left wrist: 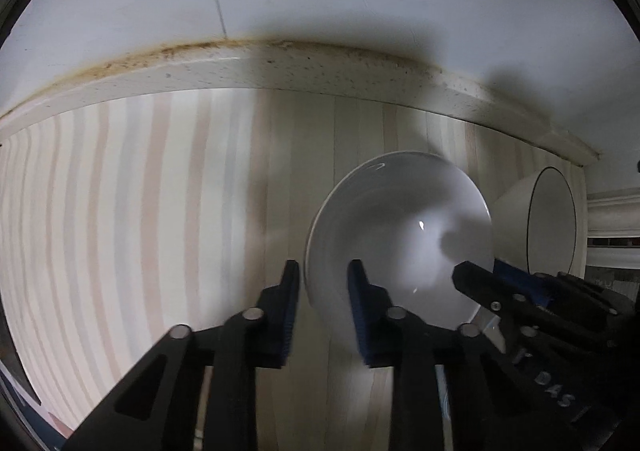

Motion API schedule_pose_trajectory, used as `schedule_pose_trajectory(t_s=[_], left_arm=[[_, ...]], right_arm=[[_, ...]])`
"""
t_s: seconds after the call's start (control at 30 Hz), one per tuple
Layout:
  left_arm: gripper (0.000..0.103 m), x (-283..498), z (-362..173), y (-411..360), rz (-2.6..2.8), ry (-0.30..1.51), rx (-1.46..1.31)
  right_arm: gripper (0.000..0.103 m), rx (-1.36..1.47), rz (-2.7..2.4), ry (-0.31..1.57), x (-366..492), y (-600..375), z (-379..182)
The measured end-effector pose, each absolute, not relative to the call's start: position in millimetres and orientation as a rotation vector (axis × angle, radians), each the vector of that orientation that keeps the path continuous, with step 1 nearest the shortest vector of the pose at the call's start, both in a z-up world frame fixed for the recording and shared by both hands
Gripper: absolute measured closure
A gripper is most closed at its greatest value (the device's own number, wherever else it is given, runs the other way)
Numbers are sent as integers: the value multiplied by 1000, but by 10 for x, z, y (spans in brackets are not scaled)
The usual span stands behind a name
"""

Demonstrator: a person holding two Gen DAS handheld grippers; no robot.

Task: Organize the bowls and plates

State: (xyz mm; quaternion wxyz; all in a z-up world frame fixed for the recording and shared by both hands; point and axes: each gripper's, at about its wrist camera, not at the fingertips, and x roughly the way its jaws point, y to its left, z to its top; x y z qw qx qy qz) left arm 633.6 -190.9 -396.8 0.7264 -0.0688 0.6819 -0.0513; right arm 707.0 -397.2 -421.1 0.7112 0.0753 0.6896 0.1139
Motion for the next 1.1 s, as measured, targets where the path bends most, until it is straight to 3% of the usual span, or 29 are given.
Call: schedule_pose_trajectory(t_s=[0.13,0.43,0.8,1.1], left_arm=[[84,6281,-3926,-1894,-99,1485,-136],[84,5899,-3571,-1660,-73,1430,-100],[84,5225,-3026,-1589,-118,1363,-83],[84,4718,-3112,-1892,-209,1400,-52]], right_arm=[[88,131,246,1519,7091,-3884,-4269],[88,138,310,1489,6875,-3623,-4107],[88,143,373,1470,6047,-3470,-3757],[88,176,350,1507,5256,-3738,-3750]])
